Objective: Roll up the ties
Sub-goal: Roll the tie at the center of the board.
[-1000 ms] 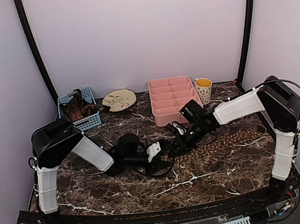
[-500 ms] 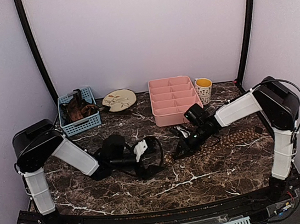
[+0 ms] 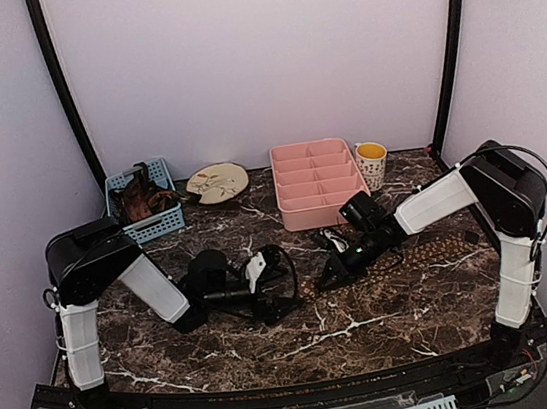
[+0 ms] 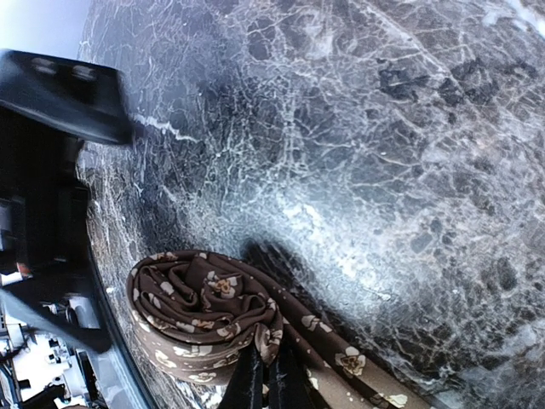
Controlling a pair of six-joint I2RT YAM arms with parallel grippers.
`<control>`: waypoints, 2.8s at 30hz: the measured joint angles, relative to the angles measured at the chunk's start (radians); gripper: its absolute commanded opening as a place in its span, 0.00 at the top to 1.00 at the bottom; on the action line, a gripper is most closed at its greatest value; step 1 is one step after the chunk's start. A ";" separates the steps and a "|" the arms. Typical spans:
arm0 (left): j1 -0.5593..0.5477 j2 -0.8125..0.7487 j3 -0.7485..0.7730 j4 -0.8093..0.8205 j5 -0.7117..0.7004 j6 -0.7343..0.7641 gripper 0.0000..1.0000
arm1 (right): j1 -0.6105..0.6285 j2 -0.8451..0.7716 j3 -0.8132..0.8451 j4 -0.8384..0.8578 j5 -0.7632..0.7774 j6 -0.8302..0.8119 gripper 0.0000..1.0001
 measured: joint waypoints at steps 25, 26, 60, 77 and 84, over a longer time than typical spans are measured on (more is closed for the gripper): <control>-0.041 0.105 0.130 -0.177 0.009 0.159 0.76 | 0.010 -0.025 -0.005 0.052 -0.015 0.089 0.61; -0.041 0.091 0.116 -0.188 0.002 0.157 0.76 | 0.010 -0.031 -0.005 0.052 -0.013 0.099 0.60; -0.041 0.050 0.129 -0.304 -0.018 0.140 0.75 | 0.119 -0.006 0.174 -0.149 0.089 0.113 0.99; -0.041 0.021 0.071 -0.262 -0.032 0.112 0.25 | 0.051 -0.006 0.055 -0.045 0.045 0.093 1.00; -0.046 0.043 0.054 -0.172 -0.032 0.062 0.20 | 0.012 -0.025 -0.031 0.039 0.028 0.089 1.00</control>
